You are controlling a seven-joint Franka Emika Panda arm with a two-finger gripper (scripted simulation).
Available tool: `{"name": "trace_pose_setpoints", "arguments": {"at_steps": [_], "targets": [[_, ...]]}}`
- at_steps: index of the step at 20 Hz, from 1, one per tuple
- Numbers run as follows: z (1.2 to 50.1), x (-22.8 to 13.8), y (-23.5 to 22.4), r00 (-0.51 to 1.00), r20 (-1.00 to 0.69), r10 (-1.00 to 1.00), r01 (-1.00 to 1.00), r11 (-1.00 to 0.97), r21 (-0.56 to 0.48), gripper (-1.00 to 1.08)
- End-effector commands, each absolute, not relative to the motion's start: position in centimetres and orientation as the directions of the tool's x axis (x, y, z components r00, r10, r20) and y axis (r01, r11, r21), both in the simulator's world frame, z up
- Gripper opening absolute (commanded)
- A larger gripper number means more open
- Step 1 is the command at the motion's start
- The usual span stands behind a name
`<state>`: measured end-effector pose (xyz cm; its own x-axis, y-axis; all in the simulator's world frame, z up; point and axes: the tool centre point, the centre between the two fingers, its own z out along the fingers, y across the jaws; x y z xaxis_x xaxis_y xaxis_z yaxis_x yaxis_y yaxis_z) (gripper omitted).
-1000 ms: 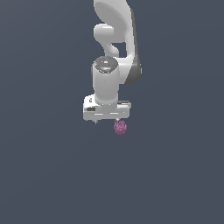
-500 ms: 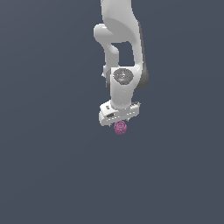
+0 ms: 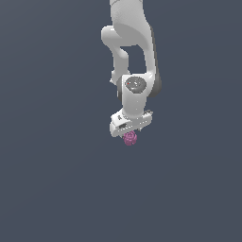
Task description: Pick up the object and move it to a goal position.
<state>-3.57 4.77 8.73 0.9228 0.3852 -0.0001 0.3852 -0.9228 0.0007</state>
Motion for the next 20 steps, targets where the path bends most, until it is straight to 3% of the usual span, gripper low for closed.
{"name": "trace_pose_setpoints", "arguments": {"at_steps": [1,14,15,20], "targets": [[8.1,-3.6,4.8,0.923,-0.001,0.386,0.386,-0.923,0.0,1.0],[3.9,-3.7,4.9,0.92,0.0,0.391,0.391,-0.92,0.0,1.0],[3.9,-3.7,4.9,0.92,0.0,0.391,0.391,-0.92,0.0,-1.0],[3.9,-3.7,4.9,0.92,0.0,0.391,0.391,-0.92,0.0,-1.0]]}}
